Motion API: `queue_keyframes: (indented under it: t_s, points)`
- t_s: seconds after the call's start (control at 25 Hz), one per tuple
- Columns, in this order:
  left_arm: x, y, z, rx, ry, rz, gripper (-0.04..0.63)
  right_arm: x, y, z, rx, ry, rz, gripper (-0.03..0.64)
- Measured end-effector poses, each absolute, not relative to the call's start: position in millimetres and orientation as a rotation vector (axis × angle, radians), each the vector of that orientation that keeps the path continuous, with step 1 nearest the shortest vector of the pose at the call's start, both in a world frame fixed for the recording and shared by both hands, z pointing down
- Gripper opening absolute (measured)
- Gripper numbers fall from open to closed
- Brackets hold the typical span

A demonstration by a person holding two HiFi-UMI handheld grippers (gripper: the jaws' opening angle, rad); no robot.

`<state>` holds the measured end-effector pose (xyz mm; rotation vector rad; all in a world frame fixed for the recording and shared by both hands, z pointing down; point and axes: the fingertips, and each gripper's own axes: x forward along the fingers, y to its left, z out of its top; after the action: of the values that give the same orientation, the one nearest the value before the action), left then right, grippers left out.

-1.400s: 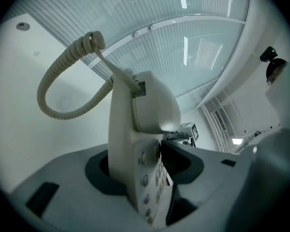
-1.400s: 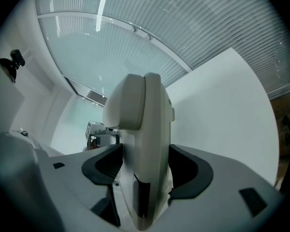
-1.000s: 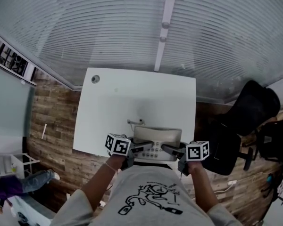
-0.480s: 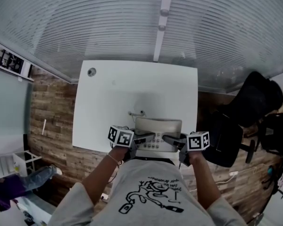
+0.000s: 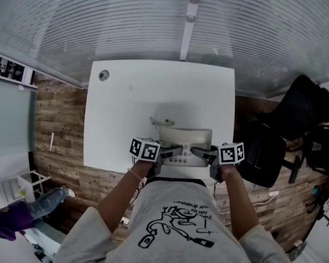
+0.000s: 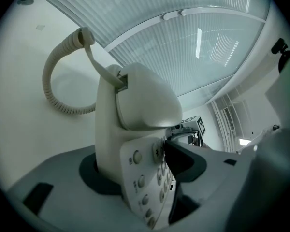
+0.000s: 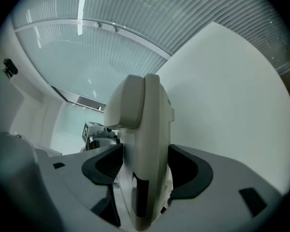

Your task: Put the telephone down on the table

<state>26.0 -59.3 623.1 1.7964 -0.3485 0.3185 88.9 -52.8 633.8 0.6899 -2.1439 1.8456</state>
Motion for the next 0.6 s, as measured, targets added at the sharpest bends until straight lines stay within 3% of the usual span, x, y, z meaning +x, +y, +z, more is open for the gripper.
queue_keyframes:
  t_s: [0.6]
  points:
    - [27,-73,665,1.785,-0.392,0.392,0.301,88,-65,672,0.689,-2.106,1.891,0.311]
